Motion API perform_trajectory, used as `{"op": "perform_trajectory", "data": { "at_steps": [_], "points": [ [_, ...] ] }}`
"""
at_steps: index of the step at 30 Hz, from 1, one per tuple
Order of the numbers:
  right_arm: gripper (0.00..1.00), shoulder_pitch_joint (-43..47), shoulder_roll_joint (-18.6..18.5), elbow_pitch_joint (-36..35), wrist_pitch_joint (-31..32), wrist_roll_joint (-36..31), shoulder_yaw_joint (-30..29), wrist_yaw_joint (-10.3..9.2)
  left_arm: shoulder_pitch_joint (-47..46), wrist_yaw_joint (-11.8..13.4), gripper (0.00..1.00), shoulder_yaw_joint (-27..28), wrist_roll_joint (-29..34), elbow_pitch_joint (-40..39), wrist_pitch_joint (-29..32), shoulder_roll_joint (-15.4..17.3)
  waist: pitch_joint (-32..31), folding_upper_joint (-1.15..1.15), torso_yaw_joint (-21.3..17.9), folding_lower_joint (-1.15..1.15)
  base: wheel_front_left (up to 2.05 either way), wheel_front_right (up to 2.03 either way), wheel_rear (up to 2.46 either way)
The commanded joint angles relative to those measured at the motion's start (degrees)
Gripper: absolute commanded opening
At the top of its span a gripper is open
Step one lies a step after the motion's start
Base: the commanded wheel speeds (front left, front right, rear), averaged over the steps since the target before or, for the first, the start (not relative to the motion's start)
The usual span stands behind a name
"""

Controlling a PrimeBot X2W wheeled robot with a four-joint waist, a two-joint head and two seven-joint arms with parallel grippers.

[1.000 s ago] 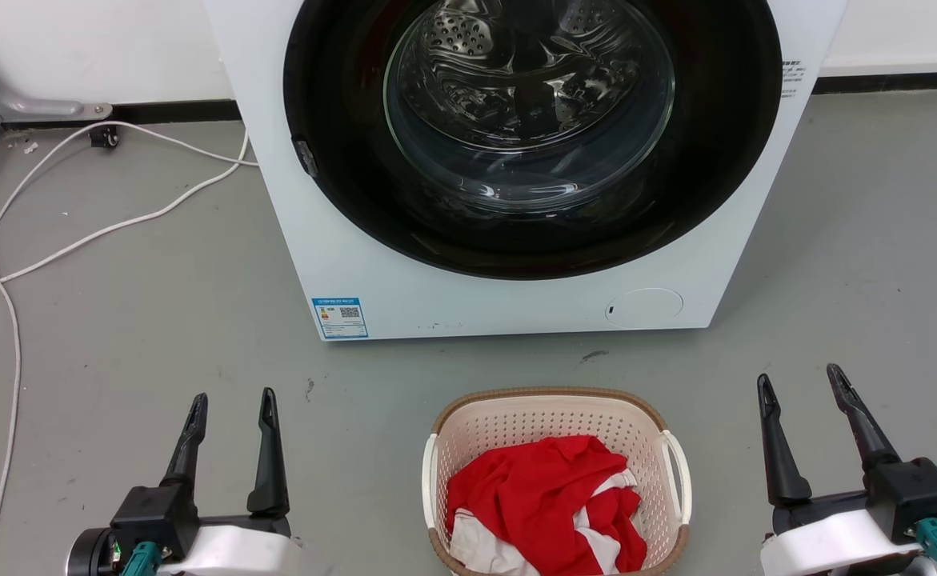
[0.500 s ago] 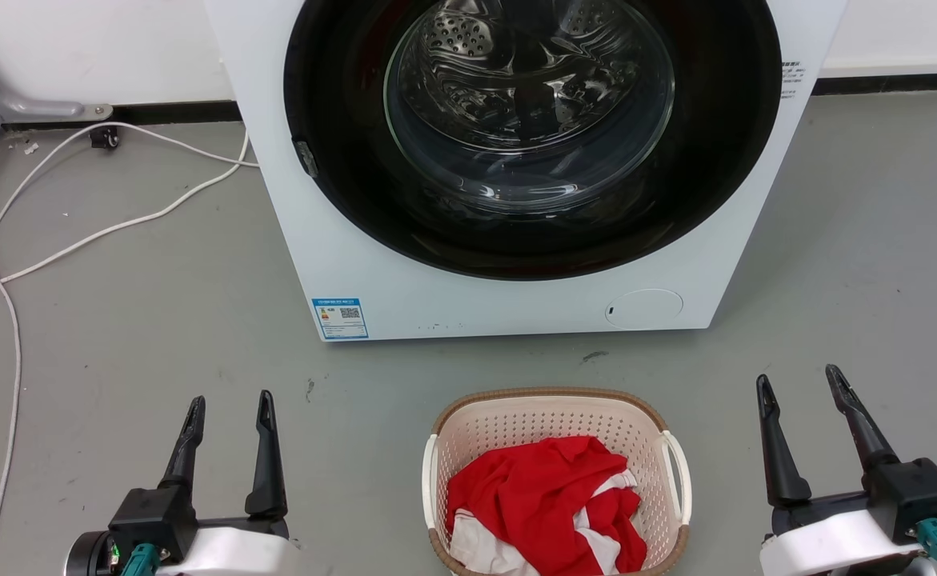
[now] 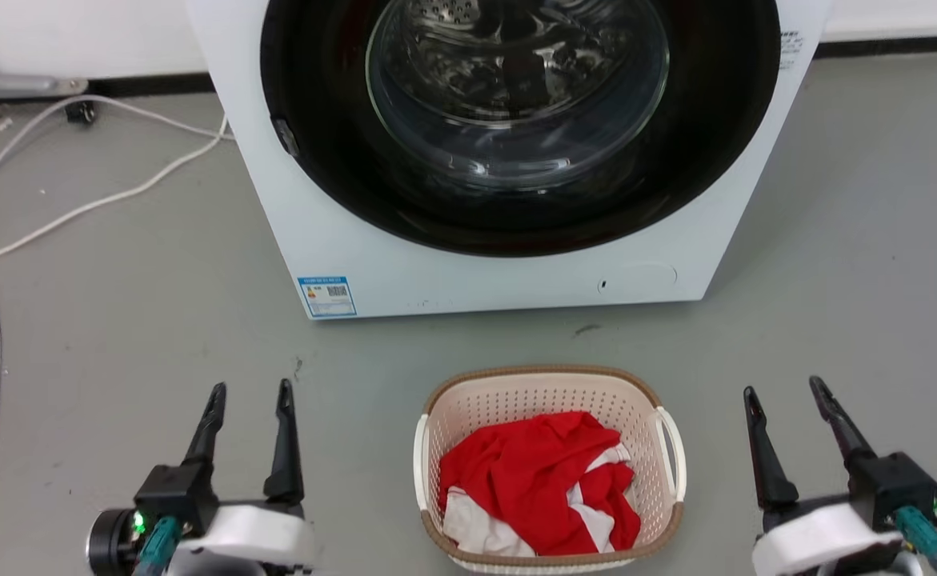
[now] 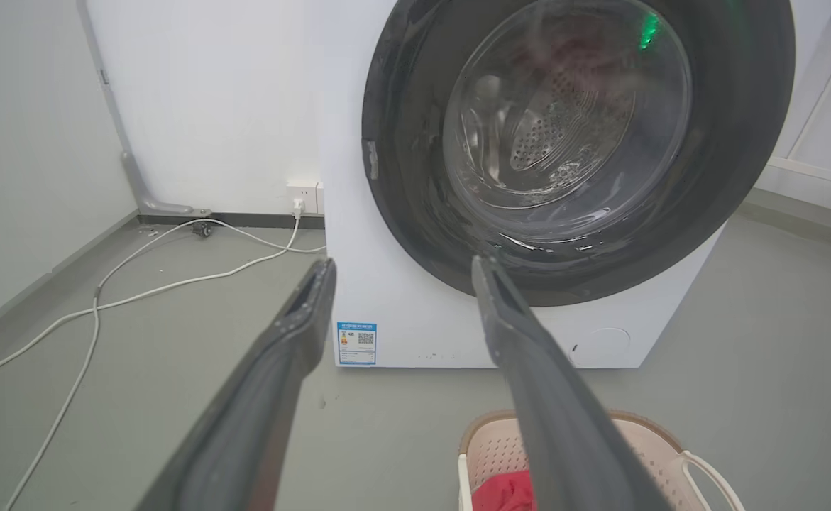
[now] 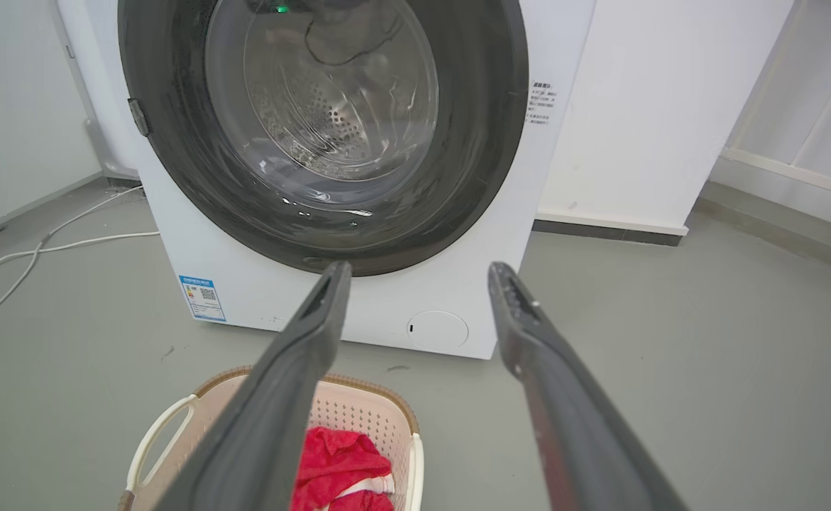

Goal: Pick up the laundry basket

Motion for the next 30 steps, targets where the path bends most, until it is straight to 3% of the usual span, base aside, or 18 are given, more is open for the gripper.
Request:
{"op": "perform_trajectory", "data": {
  "at_steps": [1,14,30],
  "points": [
    [1.0,-2.1,-0.1,0.5,-0.1,-0.4,-0.3,-0.04,-1.8,-0.3,1.0,-0.4,0.0,0.9,-0.1,0.1,1.8,0.0,-0.3,0.0,0.0,0.0,0.0],
    [1.0,-13.9,-0.1,16.2,-0.1,-4.6,0.1,-0.04,-15.4,-3.4,1.0,-4.9,-1.2,19.5,-0.1,0.1,12.7,0.0,-1.4,0.0,0.0,0.0,0.0],
    [1.0,-33.9,-0.6,36.5,-0.1,-11.6,-0.5,-0.04,-36.1,-4.8,1.0,-9.9,-1.1,41.9,-0.2,0.2,30.5,0.0,-2.1,0.0,0.0,0.0,0.0]
  ]
}}
